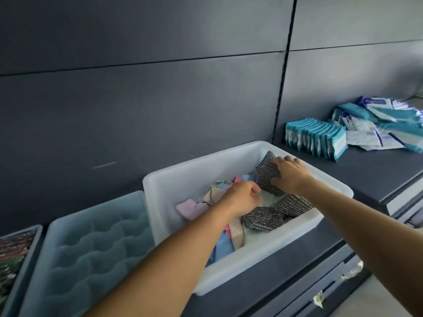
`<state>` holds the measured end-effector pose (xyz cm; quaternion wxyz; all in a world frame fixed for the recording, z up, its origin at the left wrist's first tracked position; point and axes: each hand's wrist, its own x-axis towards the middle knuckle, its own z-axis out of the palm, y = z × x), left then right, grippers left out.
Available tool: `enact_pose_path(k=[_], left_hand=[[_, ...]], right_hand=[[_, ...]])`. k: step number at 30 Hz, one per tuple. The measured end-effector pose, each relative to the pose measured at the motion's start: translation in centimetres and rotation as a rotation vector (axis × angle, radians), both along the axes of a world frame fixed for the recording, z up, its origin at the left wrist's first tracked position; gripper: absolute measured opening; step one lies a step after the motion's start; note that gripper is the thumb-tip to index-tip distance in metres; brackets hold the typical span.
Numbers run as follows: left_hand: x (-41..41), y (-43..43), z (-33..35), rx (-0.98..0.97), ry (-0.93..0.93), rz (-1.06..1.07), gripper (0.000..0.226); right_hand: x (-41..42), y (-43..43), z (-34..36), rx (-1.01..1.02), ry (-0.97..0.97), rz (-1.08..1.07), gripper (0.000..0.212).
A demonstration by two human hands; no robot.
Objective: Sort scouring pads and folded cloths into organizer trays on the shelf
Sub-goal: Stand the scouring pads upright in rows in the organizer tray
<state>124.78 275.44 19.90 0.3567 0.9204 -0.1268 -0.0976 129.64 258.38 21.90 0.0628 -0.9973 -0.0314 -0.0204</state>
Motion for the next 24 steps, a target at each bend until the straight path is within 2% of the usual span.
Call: enact_pose_path(k=[3, 4, 6, 9, 11, 15, 18, 21, 24], left_hand=[[0.4, -0.9, -0.2, 0.370, 0.020, -0.176, 0.071], [0.4, -1.0, -0.3, 0.465, -0.003, -0.203, 0.077], [0.1, -1.4, -0.4, 0.540, -0.033, -0.223, 0.076], [-0.3, -1.0, -0.6, 0.427, 0.020, -0.197, 0.052], [-0.7, 0.2, -0.3, 0.332, 0.038, -0.131, 0.056], [-2.5, 3.7, 1.2, 0.218, -0.119, 0.119, 0.054], [-5.2, 7.2, 2.6, 0.098, -0.225, 0.276, 0.033], [-8.9, 11.1, 3.9, -0.058, -0.304, 0.347, 0.028], [-13.2, 15.5, 5.0, -0.178, -0.384, 0.437, 0.029]], right_hand=[[1.2, 0.1, -0.6, -0.059, 0.019, 0.018, 0.064], [1.4, 0.3, -0.7, -0.084, 0.004, 0.023, 0.062], [1.6, 0.4, -0.8, -0.116, -0.028, 0.039, 0.049], [1.0, 0.4, -0.6, -0.049, 0.000, 0.081, 0.021], [0.3, 0.3, -0.2, 0.074, -0.020, 0.098, 0.006], [-2.3, 1.3, 1.3, 0.398, -0.174, 0.144, 0.027], [-5.1, 3.8, 2.4, 0.690, -0.195, 0.172, 0.039], [-8.1, 7.0, 3.6, 0.911, -0.218, 0.194, 0.030], [-11.1, 11.0, 4.5, 1.083, -0.120, 0.263, 0.013]])
